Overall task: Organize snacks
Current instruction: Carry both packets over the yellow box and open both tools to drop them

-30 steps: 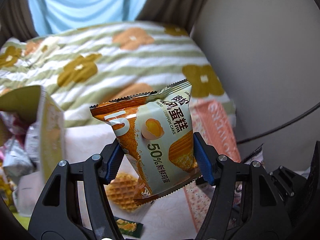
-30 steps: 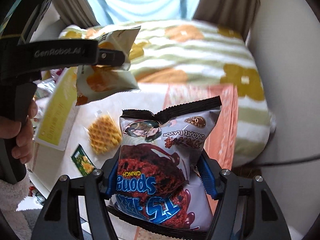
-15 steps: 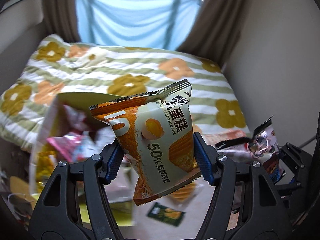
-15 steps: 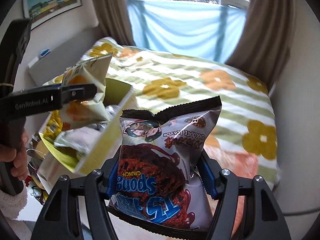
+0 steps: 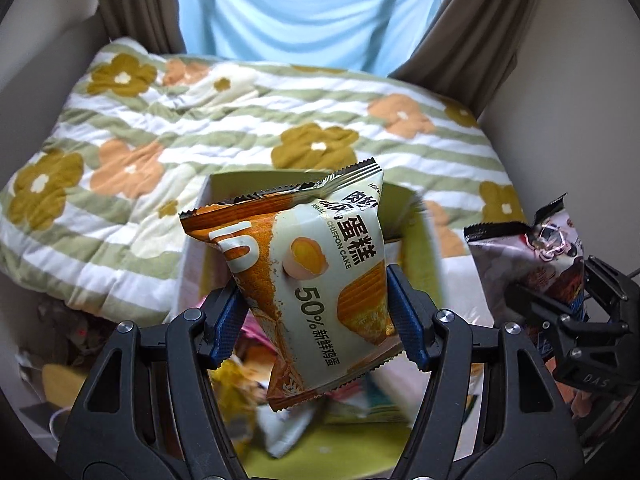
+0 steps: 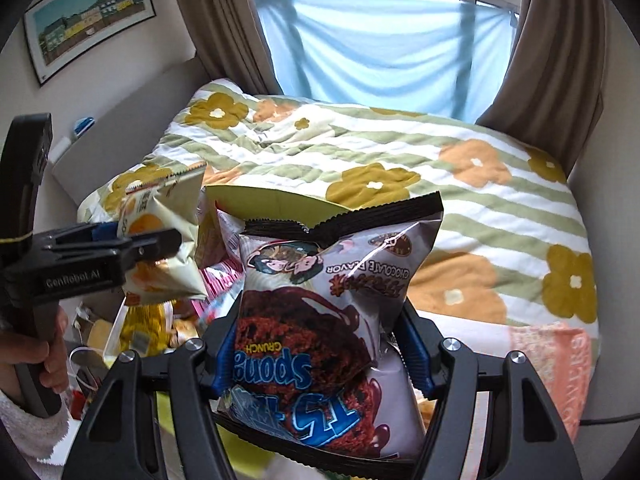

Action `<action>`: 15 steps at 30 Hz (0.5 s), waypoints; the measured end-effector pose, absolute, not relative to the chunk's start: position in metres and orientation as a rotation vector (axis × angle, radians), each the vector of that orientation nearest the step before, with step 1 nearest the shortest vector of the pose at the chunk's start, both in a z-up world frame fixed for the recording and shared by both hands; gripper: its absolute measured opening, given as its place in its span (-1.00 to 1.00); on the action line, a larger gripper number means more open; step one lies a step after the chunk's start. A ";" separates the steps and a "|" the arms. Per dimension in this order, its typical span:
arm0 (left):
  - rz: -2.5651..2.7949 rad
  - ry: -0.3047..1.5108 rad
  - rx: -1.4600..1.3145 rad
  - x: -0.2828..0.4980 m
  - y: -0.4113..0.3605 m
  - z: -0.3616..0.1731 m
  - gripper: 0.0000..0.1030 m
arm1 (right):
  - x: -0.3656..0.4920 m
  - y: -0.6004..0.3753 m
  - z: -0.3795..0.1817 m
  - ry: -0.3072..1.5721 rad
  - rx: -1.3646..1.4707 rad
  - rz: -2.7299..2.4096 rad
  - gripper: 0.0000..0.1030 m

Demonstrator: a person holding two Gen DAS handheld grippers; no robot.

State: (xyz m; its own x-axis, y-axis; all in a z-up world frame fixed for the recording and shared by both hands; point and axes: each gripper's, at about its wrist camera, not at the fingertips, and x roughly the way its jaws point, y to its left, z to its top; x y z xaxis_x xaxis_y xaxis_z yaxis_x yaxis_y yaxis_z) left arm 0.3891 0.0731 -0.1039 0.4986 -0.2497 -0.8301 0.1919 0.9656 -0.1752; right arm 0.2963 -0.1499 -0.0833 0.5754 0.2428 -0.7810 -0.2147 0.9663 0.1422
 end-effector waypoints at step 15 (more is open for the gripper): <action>-0.344 1.089 -0.019 0.416 0.109 -0.146 0.99 | 0.330 -0.110 -0.099 0.988 0.068 0.153 0.23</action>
State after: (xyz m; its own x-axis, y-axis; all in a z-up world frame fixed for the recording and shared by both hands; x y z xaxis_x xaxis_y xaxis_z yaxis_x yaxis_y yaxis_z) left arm 0.4159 0.1089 -0.1463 0.4160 -0.2829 -0.8642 0.2647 0.9469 -0.1825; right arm 0.3304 -0.1097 -0.0990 0.5407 0.1595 -0.8259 -0.0981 0.9871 0.1264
